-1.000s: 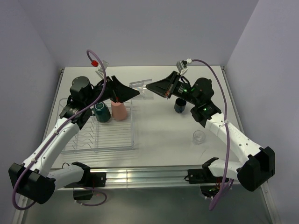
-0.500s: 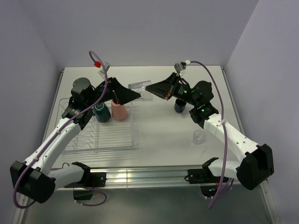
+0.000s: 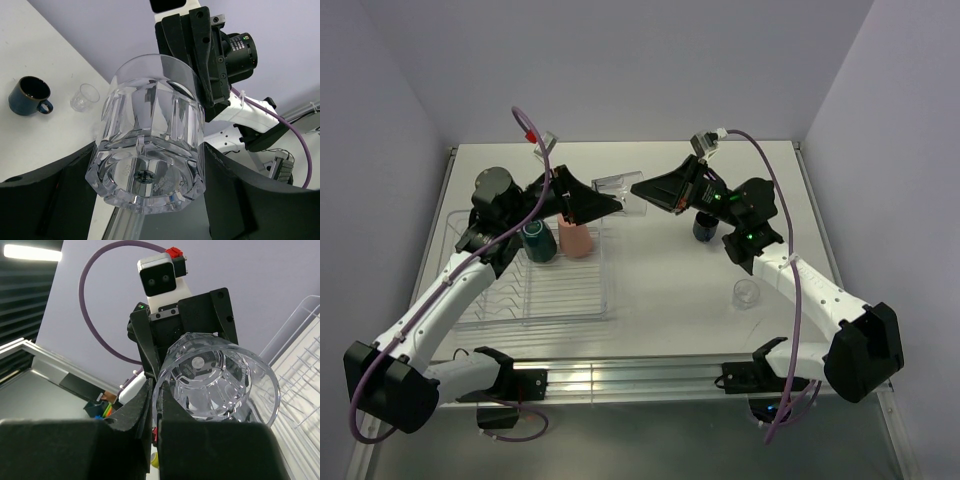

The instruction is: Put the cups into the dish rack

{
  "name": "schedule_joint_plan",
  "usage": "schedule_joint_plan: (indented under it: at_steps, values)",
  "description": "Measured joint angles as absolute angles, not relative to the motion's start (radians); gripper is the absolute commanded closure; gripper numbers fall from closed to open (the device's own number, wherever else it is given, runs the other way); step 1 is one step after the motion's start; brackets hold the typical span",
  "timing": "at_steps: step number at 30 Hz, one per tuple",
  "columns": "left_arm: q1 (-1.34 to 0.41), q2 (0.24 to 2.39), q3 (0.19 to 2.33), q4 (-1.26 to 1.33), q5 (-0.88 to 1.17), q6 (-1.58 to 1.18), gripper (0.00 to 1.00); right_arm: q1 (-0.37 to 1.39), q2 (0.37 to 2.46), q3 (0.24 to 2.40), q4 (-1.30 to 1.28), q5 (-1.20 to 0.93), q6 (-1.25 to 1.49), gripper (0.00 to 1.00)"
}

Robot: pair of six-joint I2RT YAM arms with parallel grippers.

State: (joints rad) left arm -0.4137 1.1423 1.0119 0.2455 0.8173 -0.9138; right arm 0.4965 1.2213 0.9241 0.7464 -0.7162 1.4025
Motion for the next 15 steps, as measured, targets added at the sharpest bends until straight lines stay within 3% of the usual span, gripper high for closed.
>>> schedule_joint_plan:
  at_steps: [1, 2, 3, 7, 11, 15]
  values:
    - [-0.414, 1.142, 1.012, 0.246, 0.818, -0.914, 0.76, 0.496, 1.221, 0.923, 0.748, -0.717, 1.402, 1.00]
    - [-0.414, 1.142, 1.012, 0.245, 0.819, -0.914, 0.91, 0.496, 1.221, 0.923, 0.747, -0.717, 1.401, 1.00]
    - [-0.414, 1.142, 1.012, 0.244, 0.819, -0.914, 0.99, 0.496, 1.221, 0.923, 0.743, -0.717, 1.398, 0.98]
    - [-0.414, 1.140, 1.012, 0.210, 0.815, -0.905, 1.00, 0.497, 1.210, 0.924, 0.680, -0.705, 1.351, 0.82]
    - [-0.414, 1.131, 1.012, 0.129, 0.785, -0.895, 1.00, 0.502, 1.151, 0.932, 0.501, -0.657, 1.231, 0.53]
    - [-0.414, 1.107, 1.030, 0.024, 0.733, -0.867, 1.00, 0.506, 1.066, 0.955, 0.302, -0.566, 1.110, 0.38]
